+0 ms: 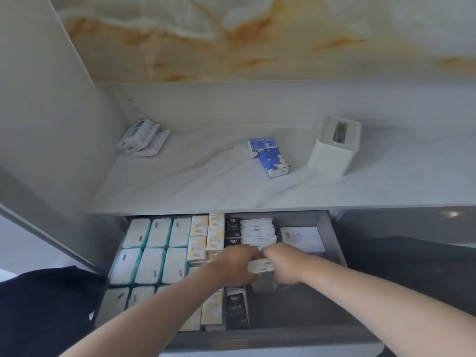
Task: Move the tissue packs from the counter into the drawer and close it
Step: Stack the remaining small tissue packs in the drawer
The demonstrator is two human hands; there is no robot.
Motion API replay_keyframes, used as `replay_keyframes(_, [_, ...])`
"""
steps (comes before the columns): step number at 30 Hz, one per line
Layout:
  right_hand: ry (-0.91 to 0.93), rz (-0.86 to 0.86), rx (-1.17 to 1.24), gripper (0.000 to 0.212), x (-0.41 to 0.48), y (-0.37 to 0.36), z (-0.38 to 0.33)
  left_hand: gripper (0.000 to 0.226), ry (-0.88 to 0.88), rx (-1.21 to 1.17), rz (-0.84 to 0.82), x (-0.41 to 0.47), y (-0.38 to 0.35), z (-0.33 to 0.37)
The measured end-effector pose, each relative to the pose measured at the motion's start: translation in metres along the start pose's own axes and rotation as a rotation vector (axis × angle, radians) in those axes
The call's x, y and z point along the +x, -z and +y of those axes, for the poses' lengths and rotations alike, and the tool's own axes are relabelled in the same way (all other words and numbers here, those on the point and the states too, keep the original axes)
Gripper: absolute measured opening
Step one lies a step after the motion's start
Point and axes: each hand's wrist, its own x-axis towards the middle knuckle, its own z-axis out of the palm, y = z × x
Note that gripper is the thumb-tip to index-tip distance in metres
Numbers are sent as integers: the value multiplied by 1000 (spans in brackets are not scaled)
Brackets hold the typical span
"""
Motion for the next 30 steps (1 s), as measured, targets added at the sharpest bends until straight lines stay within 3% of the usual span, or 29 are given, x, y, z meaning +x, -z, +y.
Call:
replay_keyframes(4, [-7,139,-81,28,10,-17,4,40,-36,181,188,3,-13,-13])
replay_keyframes(10, [-259,79,-196,31,19,-38,8,40,-104,383,224,13,-29,-20])
replay_keyframes(19, [-321,151,172,23,24,-60,18,44,-138,400,251,23,-38,-26])
replay_keyframes(25, [-431,44,425,29,23,-53,24,38,-29,484,208,24,-33,-15])
replay_keyframes(27, [-367,34,451,17,23,-51,23,39,-21,511,199,23,-33,-12])
replay_keyframes(30, [-296,-47,323,24,23,-44,19,41,-16,505,186,23,-33,-14])
